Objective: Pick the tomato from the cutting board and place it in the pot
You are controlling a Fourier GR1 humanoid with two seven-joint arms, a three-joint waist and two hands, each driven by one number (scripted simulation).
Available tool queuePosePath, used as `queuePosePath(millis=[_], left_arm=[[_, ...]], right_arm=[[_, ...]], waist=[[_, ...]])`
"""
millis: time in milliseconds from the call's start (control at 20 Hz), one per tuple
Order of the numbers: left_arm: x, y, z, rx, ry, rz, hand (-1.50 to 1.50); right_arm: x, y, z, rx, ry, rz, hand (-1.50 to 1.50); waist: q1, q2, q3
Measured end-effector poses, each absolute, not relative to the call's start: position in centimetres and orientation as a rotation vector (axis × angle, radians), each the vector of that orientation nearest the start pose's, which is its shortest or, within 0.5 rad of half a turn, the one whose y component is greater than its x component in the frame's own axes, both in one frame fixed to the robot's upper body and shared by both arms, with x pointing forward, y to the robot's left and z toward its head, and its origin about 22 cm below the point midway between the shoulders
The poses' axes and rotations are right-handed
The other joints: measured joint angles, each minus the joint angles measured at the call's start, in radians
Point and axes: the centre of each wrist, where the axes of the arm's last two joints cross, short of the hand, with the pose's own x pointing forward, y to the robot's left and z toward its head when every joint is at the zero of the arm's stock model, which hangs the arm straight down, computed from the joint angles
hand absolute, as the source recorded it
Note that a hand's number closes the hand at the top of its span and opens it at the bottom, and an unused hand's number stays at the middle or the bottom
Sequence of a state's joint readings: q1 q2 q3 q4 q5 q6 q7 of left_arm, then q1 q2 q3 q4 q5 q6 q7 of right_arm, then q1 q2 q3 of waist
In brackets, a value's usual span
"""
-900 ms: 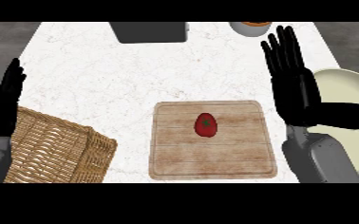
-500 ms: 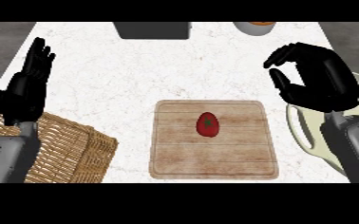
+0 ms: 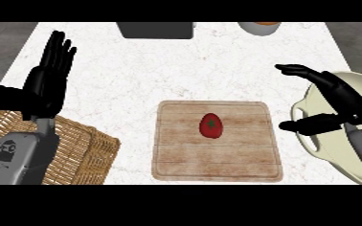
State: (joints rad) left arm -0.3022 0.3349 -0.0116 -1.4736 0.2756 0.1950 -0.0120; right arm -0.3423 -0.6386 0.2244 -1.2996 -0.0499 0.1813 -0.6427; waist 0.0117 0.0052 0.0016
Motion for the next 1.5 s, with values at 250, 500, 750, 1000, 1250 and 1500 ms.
queuePosePath(millis=[250,500,750,1000,1250,1500], left_arm=[[30.7,26.7,7.3,0.107,-1.761,0.046,0.0],[30.5,26.9,7.7,0.109,-1.762,0.047,0.0],[30.6,27.1,7.5,0.11,-1.76,0.05,0.0],[30.4,27.1,7.7,0.113,-1.769,0.044,0.0],[29.8,27.2,8.1,0.106,-1.765,0.047,0.0],[29.9,27.1,7.8,0.106,-1.764,0.05,0.0]], right_arm=[[31.8,-32.3,8.7,-0.069,-1.964,1.129,-1.5],[32.0,-29.8,10.4,-0.137,-1.814,1.357,-1.5],[31.4,-25.5,11.0,-0.172,-1.712,1.455,-1.5],[31.2,-22.6,10.2,-0.198,-1.604,1.501,-1.5],[30.8,-20.7,8.8,-0.198,-1.51,1.527,-1.5],[30.9,-19.7,7.2,-0.189,-1.483,1.553,-1.5]], waist=[[-0.006,-0.005,-0.001],[-0.006,-0.007,-0.002],[-0.01,-0.007,-0.002],[-0.009,-0.006,-0.002],[-0.008,-0.006,-0.002],[-0.009,-0.005,-0.002]])
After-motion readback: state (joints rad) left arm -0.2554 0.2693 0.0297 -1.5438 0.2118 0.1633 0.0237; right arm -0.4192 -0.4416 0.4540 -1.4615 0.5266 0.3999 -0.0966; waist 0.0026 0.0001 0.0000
